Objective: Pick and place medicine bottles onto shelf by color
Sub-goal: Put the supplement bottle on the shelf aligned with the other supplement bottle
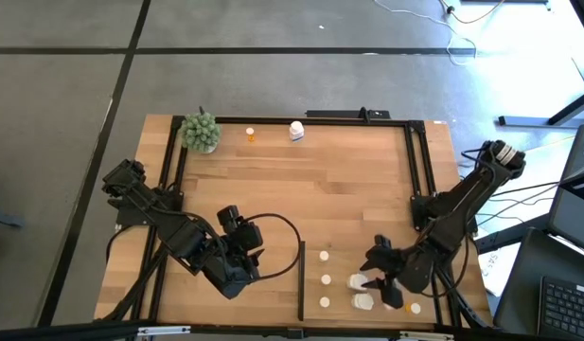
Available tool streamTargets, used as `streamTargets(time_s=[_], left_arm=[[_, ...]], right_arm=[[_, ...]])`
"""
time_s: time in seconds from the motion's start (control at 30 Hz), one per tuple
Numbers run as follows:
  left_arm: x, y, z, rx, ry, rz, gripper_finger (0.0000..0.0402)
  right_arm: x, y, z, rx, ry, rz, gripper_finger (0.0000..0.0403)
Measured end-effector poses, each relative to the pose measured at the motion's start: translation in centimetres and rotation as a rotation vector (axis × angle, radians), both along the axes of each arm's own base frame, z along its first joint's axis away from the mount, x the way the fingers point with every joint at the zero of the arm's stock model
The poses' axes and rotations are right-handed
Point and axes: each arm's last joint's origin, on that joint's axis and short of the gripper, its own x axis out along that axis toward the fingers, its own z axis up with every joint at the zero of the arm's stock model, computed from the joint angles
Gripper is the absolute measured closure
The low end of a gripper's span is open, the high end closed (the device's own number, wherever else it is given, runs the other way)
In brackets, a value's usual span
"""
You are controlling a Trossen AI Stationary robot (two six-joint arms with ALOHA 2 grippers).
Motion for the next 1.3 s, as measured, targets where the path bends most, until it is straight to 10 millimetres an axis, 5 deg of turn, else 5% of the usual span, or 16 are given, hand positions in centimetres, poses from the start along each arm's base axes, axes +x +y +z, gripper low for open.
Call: streamTargets(time_s=[0.7,1.3], left_arm=[[0.1,0.1,0.0,0.018,0.007,-0.015,0.0141],[0.6,1.0,0.0,0.019,0.006,0.019,0.0141]], right_arm=[[-1.5,-2.9,5.1,-0.136,-0.356,-0.060,0.0179],[-2.0,-3.4,5.7,-0.170,-0.383,-0.052,0.0179]])
